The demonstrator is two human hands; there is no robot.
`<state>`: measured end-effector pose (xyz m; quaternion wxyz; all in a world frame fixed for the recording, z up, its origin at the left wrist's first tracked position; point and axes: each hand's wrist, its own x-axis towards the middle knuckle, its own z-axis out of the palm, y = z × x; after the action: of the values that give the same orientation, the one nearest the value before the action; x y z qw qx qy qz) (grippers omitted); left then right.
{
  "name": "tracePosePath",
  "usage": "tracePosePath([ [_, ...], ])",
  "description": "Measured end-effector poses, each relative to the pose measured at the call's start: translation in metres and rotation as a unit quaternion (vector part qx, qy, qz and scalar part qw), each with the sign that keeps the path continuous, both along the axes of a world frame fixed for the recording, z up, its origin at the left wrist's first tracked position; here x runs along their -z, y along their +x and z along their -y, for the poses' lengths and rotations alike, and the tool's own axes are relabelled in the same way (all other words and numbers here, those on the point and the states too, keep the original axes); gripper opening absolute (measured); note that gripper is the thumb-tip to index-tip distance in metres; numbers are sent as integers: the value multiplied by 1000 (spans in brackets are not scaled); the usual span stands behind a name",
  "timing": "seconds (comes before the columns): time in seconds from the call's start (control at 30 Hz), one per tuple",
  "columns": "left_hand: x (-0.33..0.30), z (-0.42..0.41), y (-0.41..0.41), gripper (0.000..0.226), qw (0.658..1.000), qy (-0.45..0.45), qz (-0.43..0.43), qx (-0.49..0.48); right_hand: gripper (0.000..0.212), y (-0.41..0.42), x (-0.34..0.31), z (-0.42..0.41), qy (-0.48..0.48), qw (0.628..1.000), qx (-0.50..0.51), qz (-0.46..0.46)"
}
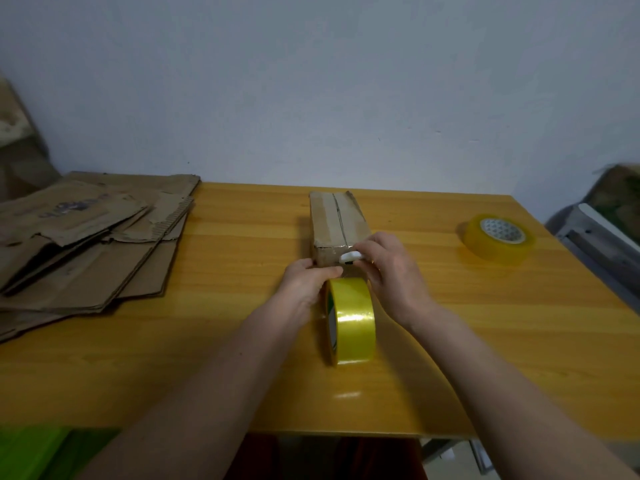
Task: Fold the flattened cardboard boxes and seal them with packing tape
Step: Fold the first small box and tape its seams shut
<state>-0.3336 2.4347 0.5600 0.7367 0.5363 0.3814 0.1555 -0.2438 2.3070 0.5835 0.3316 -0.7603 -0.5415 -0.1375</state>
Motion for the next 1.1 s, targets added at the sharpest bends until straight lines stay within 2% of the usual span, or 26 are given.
tracePosePath([
  [0.13,4,-6,3,67,1000,6,5,-3,14,12,2,15,-4,999,28,23],
  [0.2,5,-7,3,72,1000,5,9,3,10,20,7,26,-4,998,56,-9],
  [0.27,5,-7,3,68,1000,8,11,4,12,27,15,36,-14,987,114,-111],
  [0.33,5,-7,3,66,1000,7,16,5,18,34,28,44,-47,953,177,-240],
  [0.43,6,-8,2,67,1000,0,24,7,17,40,43,53,-117,913,215,-327],
  [0.5,7,-9,1,72,999,-8,31,9,18,38,42,51,-154,917,232,-285],
  [0.57,8,-9,0,82,999,-16,35,14,31,33,32,39,-118,954,233,-149],
  [0.63,8,-10,0,81,999,-21,36,17,35,23,11,18,-24,985,167,-22],
  [0.7,6,-9,0,68,999,-21,42,19,36,19,-8,-6,-10,995,91,31],
  [0.77,4,-7,-2,59,998,-20,50,25,39,22,-16,-26,-77,996,43,24],
  [0.83,3,-7,-4,62,998,-21,58,32,38,30,-9,-36,-130,991,19,-35],
  [0.9,3,-8,-7,68,997,-24,62,25,38,34,-1,-37,-110,989,0,-102],
  [1.03,2,-11,-9,79,998,-27,53,37,41,38,2,-34,-79,986,-13,-148],
  [1.1,0,-10,-10,78,998,-26,41,34,43,39,1,-32,-73,983,-17,-167],
])
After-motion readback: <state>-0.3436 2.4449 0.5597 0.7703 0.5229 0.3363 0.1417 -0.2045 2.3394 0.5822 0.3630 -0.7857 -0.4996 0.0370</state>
